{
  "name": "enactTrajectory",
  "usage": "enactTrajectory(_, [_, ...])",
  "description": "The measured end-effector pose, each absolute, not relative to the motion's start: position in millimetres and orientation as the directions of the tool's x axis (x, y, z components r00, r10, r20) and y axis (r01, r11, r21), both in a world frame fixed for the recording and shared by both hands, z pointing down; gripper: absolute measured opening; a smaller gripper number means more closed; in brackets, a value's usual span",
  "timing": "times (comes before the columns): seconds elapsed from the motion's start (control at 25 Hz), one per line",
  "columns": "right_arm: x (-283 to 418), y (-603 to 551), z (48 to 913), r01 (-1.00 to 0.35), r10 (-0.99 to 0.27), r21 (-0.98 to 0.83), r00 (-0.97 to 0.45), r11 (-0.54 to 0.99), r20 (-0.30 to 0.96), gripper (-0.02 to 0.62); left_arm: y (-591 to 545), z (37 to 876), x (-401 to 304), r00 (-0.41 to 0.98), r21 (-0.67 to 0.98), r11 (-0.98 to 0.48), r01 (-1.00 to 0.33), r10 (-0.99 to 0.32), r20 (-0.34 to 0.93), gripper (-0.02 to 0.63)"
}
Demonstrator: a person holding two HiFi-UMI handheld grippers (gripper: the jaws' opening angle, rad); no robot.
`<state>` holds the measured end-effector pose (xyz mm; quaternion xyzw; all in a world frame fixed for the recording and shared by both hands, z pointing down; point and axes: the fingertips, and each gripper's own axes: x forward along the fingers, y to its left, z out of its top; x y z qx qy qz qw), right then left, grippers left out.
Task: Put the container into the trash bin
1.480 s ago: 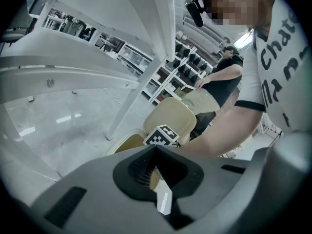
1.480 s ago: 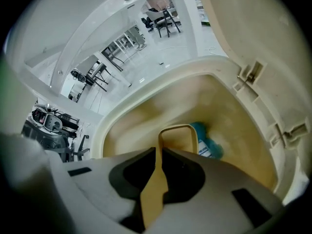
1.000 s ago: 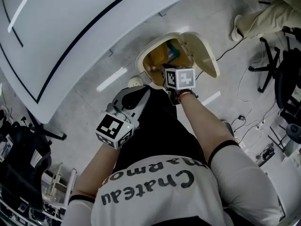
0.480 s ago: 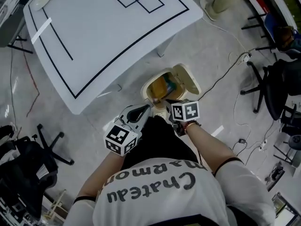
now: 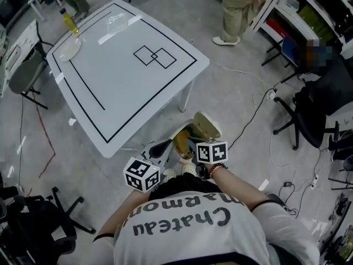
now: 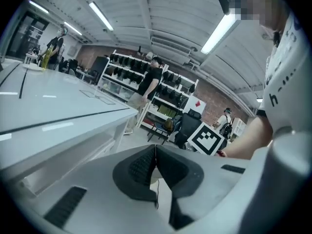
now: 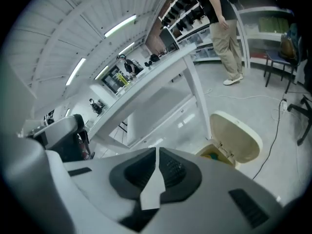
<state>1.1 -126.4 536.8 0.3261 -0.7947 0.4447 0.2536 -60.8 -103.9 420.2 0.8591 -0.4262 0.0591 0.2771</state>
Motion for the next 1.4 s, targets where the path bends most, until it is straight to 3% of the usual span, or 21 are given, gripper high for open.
enactTrajectory(0.36, [21,-145,473,-0.813,-0.482,-0.453,-0.582,0.366,0.655,0.035,-113,356,-79,0.637,0.418,-0.519,-0.746,-0.738,0.221,0.025])
enactTrajectory(0.64, [18,-157,403,-0.785,-0.613,-0.481,-0.612,0.39,0.501,0.034,-117,310,-94,0.615,0.391,-0.532,-0.751,-0.78,0.12,0.025])
enactTrajectory(0.92, [5,-159,334,-0.754,-0.657,-0.368,-0.655,0.544,0.372,0.034,-113,271,-86,0.609,0.309,-0.567,-0.764,-0.792,0.053,0.023])
enactTrajectory(1.4, [55,-155,300,-0.714,-0.634,-0.312,-0.7,0.627,0.328,0.035,-98,259,-36,0.537,0.295,-0.508,-0.809,-0.843,0.021,0.024])
